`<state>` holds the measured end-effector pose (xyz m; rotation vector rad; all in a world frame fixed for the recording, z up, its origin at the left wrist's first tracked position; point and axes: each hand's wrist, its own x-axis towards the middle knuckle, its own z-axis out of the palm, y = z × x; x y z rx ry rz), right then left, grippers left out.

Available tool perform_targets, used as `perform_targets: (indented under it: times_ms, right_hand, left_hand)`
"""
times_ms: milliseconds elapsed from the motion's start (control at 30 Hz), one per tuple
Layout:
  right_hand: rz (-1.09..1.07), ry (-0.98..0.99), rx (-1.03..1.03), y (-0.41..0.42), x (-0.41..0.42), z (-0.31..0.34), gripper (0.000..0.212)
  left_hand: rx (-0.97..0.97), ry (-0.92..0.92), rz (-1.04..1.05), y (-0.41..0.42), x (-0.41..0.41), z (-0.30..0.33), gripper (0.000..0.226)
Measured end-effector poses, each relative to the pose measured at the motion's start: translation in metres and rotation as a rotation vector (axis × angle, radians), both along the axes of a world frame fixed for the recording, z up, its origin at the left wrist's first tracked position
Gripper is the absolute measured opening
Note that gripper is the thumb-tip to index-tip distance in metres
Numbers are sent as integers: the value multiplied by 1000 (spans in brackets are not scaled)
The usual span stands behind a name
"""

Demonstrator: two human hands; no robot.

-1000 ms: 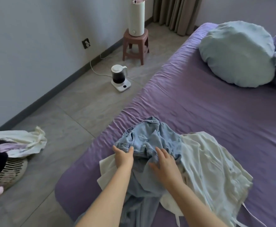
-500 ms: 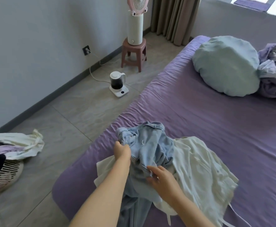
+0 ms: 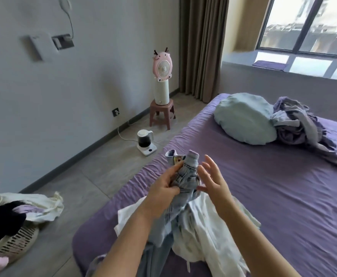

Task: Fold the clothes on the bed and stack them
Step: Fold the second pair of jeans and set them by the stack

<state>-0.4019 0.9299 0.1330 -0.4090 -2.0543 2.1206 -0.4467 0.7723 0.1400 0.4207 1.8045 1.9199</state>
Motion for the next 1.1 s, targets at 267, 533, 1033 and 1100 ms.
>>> perform_targets:
  times_ms: [267,533,1033,1100]
  right_hand:
    - [61,21,22,29,111,38,28]
    - [82,108,62,53,166,77,27]
    - [-276,40,724,22,209,85,14]
    - [-362,82,725,26,223,101,8]
  left_hand:
    - [-114,158,-116,31,127,33,60]
    - [-439,650,212,24,147,109,42]
    - [-291,795,216,-53,175,234,16]
    - [-304,772,239,-66,176,233,24]
